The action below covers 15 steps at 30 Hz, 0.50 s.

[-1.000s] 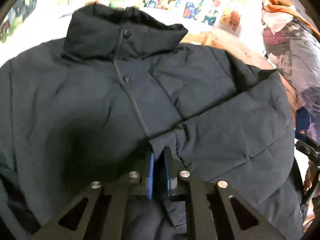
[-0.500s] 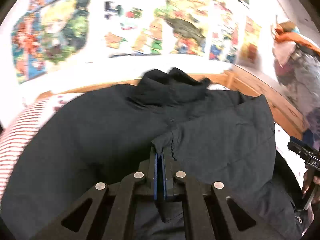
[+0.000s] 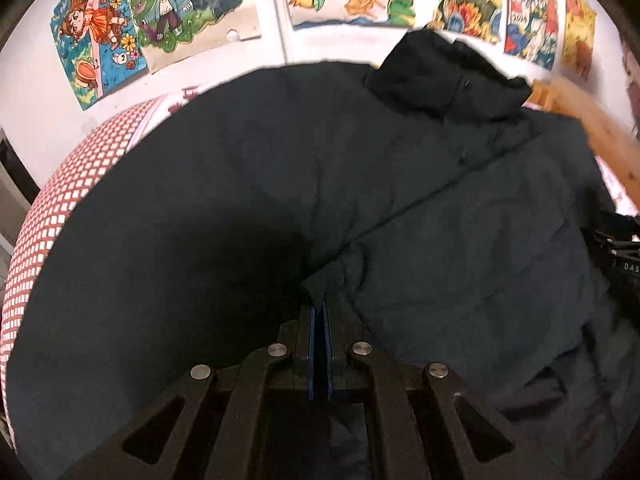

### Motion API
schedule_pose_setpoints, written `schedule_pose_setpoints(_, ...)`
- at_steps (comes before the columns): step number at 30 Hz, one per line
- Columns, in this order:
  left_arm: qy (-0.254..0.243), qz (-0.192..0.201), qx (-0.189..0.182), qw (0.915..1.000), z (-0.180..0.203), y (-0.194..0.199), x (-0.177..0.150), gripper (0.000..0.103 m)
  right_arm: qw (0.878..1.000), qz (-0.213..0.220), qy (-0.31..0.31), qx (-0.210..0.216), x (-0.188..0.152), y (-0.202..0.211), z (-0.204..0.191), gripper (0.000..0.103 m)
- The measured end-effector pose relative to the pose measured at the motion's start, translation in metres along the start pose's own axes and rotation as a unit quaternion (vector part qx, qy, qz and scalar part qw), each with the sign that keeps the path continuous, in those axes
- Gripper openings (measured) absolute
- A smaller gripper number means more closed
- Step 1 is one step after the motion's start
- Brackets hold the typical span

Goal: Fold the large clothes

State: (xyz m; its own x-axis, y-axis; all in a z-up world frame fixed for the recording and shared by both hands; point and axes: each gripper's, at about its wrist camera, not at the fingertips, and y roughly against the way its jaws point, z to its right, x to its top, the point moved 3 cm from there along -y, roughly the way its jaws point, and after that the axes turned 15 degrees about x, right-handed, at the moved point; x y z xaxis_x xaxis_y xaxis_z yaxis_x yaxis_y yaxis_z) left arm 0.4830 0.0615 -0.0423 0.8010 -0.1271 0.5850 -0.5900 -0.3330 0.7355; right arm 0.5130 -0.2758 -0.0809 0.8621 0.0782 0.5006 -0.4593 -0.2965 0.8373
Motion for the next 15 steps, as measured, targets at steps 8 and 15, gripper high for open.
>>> schedule_pose_setpoints(8,0.025,0.030,-0.034,0.9987,-0.015,0.012,-0.008,0.009,0.999,0.036,0.016,-0.006,-0.008,0.019,-0.014,0.084)
schedule_pose_setpoints(15,0.122,0.107,-0.073,0.9841,-0.064,0.077,-0.045,0.094,0.993,0.111,0.045,0.022,-0.015,0.073,-0.054,0.089)
